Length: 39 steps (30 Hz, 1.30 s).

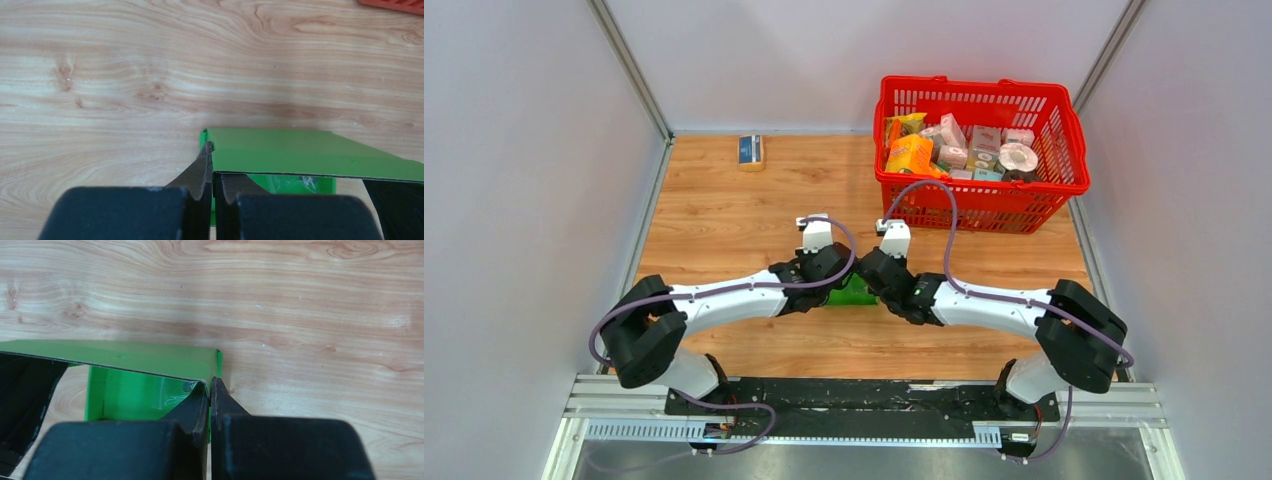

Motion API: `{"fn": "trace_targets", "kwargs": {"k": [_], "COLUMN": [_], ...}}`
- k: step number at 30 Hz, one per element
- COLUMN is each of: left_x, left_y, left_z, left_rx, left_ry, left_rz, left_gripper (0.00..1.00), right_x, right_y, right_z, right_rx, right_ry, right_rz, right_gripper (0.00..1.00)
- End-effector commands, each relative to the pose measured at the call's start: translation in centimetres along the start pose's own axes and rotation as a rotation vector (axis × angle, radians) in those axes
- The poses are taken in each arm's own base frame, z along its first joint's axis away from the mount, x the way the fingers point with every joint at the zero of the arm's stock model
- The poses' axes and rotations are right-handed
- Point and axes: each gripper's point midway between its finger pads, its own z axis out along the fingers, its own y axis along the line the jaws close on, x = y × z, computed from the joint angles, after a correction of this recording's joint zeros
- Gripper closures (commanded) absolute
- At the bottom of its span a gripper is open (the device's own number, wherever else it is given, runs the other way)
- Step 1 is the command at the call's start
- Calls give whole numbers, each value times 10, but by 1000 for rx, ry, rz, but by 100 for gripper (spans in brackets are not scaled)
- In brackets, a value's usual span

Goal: Fold the paper box

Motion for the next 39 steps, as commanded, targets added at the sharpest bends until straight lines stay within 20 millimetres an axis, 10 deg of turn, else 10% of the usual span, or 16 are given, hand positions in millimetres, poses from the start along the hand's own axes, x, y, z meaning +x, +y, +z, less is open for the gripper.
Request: {"fn": "trace_targets", "kwargs": {"k": [1,22,32,35,39], "left_x": [12,40,39,38,38], "left_y": [21,29,32,31,29], "left_z": [-2,-3,-9,-11,-12], "left_rx": [-36,-8,-26,-34,-43], "left_ry": [-48,-87,-107,-106,-113], "left_rz": [-21,21,35,45,56], "left_gripper": [100,100,100,100,100], "right_x": [-20,6,2,0,-15], "right_y": [5,1,-28,-14,-1], "right_z": [0,-23,-79,-91,-88], "right_rx": [53,10,-70,-214,-351], "right_ry": [-95,-110,-30,107,357], "right_rz": [108,109,58,180,551], "right_gripper": [100,89,36,9,7]}}
